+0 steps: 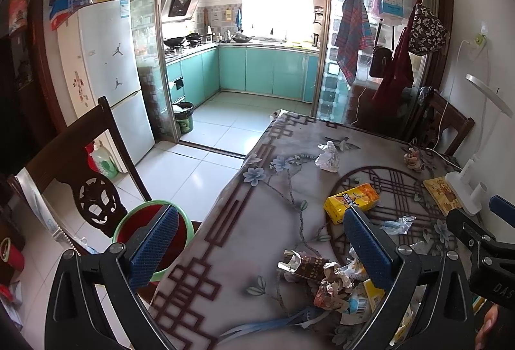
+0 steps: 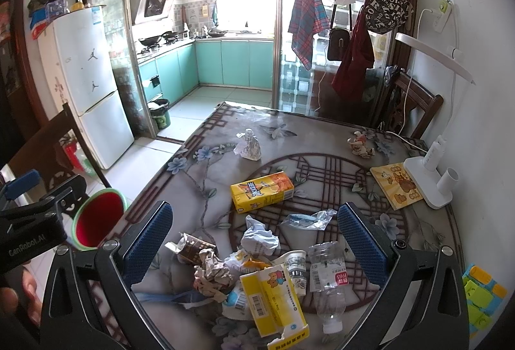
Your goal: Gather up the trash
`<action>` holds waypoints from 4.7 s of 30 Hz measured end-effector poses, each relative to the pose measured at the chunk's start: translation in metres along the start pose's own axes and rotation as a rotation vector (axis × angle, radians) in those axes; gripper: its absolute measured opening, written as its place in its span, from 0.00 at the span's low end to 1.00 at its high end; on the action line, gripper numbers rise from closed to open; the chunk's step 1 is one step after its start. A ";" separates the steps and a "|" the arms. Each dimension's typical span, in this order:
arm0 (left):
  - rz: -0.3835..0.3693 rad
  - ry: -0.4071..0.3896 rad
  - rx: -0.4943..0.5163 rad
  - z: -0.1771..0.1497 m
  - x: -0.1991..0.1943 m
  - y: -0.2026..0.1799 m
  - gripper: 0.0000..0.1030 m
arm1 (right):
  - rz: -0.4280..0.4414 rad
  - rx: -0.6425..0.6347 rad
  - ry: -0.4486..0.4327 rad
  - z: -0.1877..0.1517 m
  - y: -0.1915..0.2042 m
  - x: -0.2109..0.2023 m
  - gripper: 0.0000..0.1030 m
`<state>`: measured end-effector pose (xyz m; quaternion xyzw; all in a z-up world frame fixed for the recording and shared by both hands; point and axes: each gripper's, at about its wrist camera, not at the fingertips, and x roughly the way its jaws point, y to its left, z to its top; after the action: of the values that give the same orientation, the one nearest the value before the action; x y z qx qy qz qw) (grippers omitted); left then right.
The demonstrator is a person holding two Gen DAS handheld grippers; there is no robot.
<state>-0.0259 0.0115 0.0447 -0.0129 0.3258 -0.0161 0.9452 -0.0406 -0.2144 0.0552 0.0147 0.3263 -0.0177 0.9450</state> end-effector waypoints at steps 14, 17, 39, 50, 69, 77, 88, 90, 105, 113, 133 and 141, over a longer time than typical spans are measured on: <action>-0.002 0.011 0.007 0.000 0.007 -0.002 1.00 | 0.001 0.015 0.014 -0.001 -0.005 0.007 1.00; -0.001 0.017 0.008 0.000 0.010 -0.005 1.00 | 0.017 0.020 0.027 -0.003 -0.010 0.011 1.00; -0.048 0.256 -0.038 -0.049 0.114 0.030 0.99 | 0.332 -0.139 0.586 -0.107 0.051 0.178 0.50; -0.241 0.552 -0.132 -0.084 0.205 -0.009 0.99 | 0.255 0.061 0.379 -0.059 -0.035 0.116 0.17; -0.282 0.603 -0.189 -0.088 0.263 -0.041 0.10 | 0.195 0.015 0.323 -0.053 -0.005 0.092 0.17; -0.268 0.454 -0.188 -0.055 0.219 0.046 0.10 | 0.235 -0.032 0.270 -0.031 0.048 0.090 0.17; -0.075 0.337 -0.253 -0.037 0.200 0.209 0.10 | 0.385 -0.135 0.292 -0.018 0.167 0.130 0.17; -0.045 0.337 -0.271 -0.039 0.203 0.234 0.10 | 0.410 -0.150 0.301 -0.018 0.188 0.139 0.17; 0.048 0.381 -0.321 -0.045 0.241 0.327 0.10 | 0.519 -0.218 0.380 -0.015 0.291 0.202 0.17; 0.066 0.400 -0.307 -0.039 0.264 0.337 0.17 | 0.552 -0.241 0.396 -0.014 0.314 0.215 0.27; 0.028 0.367 -0.238 -0.030 0.242 0.289 0.64 | 0.417 -0.142 0.304 -0.012 0.238 0.164 0.59; -0.028 0.322 -0.177 -0.023 0.207 0.218 0.63 | 0.327 -0.081 0.277 -0.026 0.159 0.127 0.62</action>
<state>0.1273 0.2211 -0.1087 -0.0979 0.4730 -0.0023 0.8756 0.0498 -0.0575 -0.0410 0.0318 0.4466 0.1510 0.8813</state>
